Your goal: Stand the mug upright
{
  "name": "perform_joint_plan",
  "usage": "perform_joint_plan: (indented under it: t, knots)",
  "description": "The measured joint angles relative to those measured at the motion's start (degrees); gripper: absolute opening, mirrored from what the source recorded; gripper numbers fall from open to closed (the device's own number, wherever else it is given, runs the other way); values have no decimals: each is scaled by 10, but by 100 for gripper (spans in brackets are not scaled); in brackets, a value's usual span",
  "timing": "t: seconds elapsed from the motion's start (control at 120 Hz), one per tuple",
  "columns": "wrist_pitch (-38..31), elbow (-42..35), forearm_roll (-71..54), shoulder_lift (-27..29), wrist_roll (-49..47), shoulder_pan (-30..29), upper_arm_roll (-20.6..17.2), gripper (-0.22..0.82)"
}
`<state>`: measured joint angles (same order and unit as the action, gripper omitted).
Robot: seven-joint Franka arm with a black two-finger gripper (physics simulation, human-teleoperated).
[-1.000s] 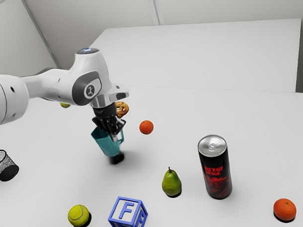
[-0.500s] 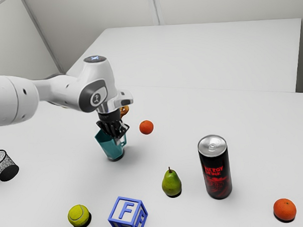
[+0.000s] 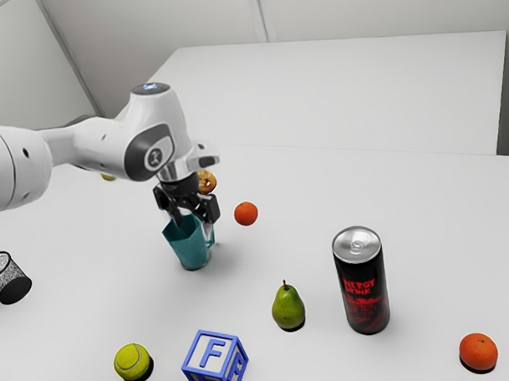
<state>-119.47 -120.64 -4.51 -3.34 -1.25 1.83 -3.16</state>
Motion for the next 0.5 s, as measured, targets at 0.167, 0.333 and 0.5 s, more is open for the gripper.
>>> perform_joint_plan:
  t: [0.167, 0.333, 0.5]
  knots:
    - [4, 22, -1, 23, 1, 9, 1, 54]
    - [26, 93, -5, 28, 1, 20, 3, 58]
    - [71, 155, -8, 28, 0, 26, 2, 59]
